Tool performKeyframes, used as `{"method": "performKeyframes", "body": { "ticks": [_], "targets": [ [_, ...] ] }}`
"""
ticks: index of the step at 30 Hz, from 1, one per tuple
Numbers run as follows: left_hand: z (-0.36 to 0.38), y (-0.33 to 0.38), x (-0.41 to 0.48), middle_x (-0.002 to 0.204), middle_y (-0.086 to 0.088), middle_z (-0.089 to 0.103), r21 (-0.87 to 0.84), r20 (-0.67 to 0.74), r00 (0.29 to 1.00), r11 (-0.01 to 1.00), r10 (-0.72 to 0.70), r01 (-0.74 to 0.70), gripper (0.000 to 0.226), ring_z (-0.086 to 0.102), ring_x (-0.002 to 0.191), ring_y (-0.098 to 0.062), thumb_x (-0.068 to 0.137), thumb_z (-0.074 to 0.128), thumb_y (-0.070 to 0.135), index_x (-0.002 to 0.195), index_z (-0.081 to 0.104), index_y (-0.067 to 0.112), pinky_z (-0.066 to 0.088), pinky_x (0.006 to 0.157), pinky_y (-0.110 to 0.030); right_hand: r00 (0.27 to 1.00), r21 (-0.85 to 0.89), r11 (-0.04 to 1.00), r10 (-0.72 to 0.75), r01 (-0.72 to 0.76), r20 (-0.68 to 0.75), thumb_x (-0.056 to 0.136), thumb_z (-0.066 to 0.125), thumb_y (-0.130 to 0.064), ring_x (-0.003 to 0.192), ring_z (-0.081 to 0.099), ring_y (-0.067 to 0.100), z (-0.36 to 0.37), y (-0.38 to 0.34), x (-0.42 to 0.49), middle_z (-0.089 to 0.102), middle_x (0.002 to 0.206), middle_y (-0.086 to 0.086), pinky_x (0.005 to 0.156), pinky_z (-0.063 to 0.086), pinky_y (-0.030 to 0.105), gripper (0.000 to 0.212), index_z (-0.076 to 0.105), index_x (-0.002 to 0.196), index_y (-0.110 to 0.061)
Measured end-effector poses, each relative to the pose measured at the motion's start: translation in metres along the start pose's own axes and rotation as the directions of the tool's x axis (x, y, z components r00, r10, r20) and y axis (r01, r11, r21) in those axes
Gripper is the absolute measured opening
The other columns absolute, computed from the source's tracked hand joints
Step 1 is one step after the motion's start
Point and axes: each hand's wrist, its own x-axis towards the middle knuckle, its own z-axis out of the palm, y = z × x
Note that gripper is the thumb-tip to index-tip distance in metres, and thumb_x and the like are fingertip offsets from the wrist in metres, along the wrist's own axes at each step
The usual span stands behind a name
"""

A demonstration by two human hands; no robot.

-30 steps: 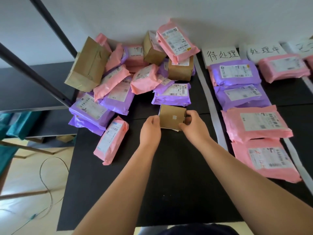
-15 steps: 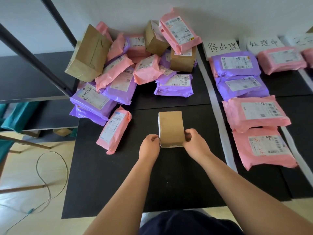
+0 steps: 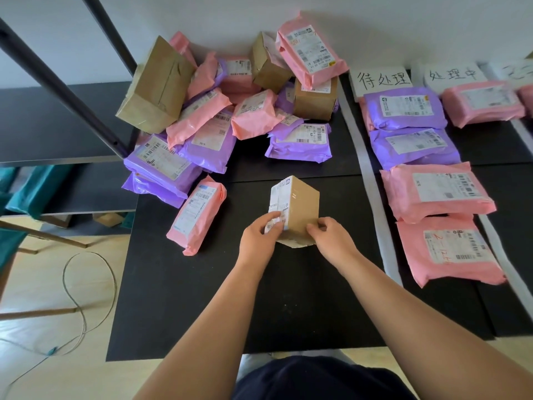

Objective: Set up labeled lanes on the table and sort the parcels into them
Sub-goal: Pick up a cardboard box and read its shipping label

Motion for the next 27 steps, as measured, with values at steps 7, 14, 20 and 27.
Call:
{"method": "performKeyframes", "body": {
  "ticks": [7,14,20,27],
  "targets": [
    [-0.002,-0.004,-0.005,0.123,0.011,0.059,0.075,-0.079,0.994,0.995,0.075,-0.069,0.039,0.06,0.103,-0.005,0.09,0.066,0.015,0.125,0.063,0.032,0.046,0.07,-0.012,0.998,-0.036,0.999,-0.032,0.034,0.054,0.102,0.051,-0.03,0.121,0.057,0.02,0.002,-0.001,-0.01,0.058,0.137,0.003,0.085,0.043,0.028,0.046,0.043,0.146,-0.018],
    [-0.003,-0.007,-0.002,0.125,0.013,0.061,0.23,-0.053,0.998,0.973,0.043,-0.03,0.046,0.057,0.096,-0.001,0.093,0.061,0.007,0.133,0.055,0.031,0.042,0.064,-0.011,0.992,-0.061,0.992,-0.115,0.111,-0.056,0.098,0.059,-0.027,0.126,0.054,0.02,-0.007,-0.003,-0.008,0.051,0.143,0.004,0.091,0.044,0.029,0.054,0.039,0.148,-0.02],
    [0.0,-0.001,0.01,0.134,0.006,0.053,0.457,0.0,0.994,0.884,0.112,-0.1,0.049,0.055,0.105,-0.008,0.097,0.049,0.005,0.131,0.058,0.039,0.042,0.062,-0.014,0.914,-0.322,0.896,-0.372,0.307,-0.164,0.095,0.064,-0.022,0.141,0.037,0.019,-0.019,-0.011,-0.002,0.039,0.153,-0.001,0.108,0.042,0.036,0.06,0.039,0.149,-0.023],
    [-0.001,-0.003,0.004,0.139,0.006,0.051,0.421,-0.102,0.971,0.893,0.218,-0.156,0.043,0.048,0.126,-0.014,0.096,0.056,0.011,0.136,0.054,0.027,0.049,0.097,-0.031,0.907,-0.523,0.757,-0.412,0.392,0.084,0.092,0.066,-0.033,0.139,0.038,0.019,-0.021,-0.006,0.003,0.033,0.154,-0.003,0.114,0.036,0.041,0.07,0.031,0.153,-0.031]
  ]
}}
